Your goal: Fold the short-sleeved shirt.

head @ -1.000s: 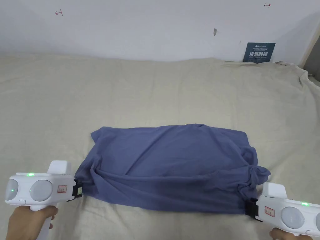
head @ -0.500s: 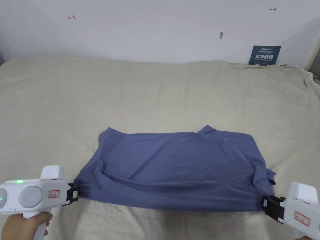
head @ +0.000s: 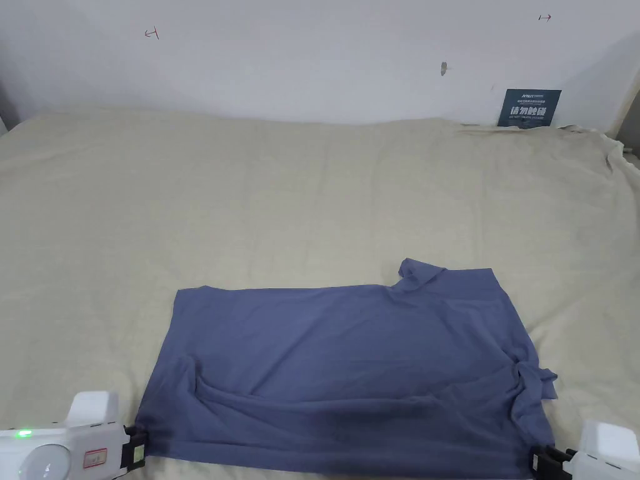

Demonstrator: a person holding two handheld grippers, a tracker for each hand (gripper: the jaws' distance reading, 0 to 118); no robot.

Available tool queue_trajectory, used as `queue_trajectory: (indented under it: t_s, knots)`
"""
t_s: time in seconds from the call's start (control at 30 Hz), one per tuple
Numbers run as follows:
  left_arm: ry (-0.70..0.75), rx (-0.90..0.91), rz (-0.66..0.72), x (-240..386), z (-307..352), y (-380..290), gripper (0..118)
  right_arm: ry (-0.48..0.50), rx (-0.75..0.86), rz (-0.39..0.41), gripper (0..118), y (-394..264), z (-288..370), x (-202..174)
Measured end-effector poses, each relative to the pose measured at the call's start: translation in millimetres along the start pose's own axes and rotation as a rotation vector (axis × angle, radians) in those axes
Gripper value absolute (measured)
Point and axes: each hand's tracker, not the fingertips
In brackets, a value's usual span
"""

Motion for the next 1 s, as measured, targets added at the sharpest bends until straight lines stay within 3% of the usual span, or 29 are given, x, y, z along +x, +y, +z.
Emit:
queue_trajectory:
  t_s: [0.17,0.3,0.37,0.47,0.5,0.53,1.0]
  knots:
    - [0.048,-0.045,-0.010,8,-24,-8,1,-0.036,-0.051,0.000,13,-12,-22,2]
    - [0.074,-0.042,0.015,12,-23,-6,8,-0.056,-0.049,0.019,17,-10,-19,-2]
    - [0.075,-0.045,0.019,13,-18,-4,24,-0.093,-0.048,0.037,36,-6,-11,-6]
    - [0.095,-0.033,0.036,14,-7,2,82,-0.101,0.034,0.052,84,3,10,-10]
    - [0.102,-0.012,0.037,16,0,5,101,-0.103,0.069,0.058,93,8,21,-15]
    - [0.102,0.021,0.034,18,7,8,108,-0.102,0.104,0.062,94,14,30,-18]
    - [0.066,0.483,-0.004,64,118,77,111,-0.026,0.506,0.124,94,91,132,-73]
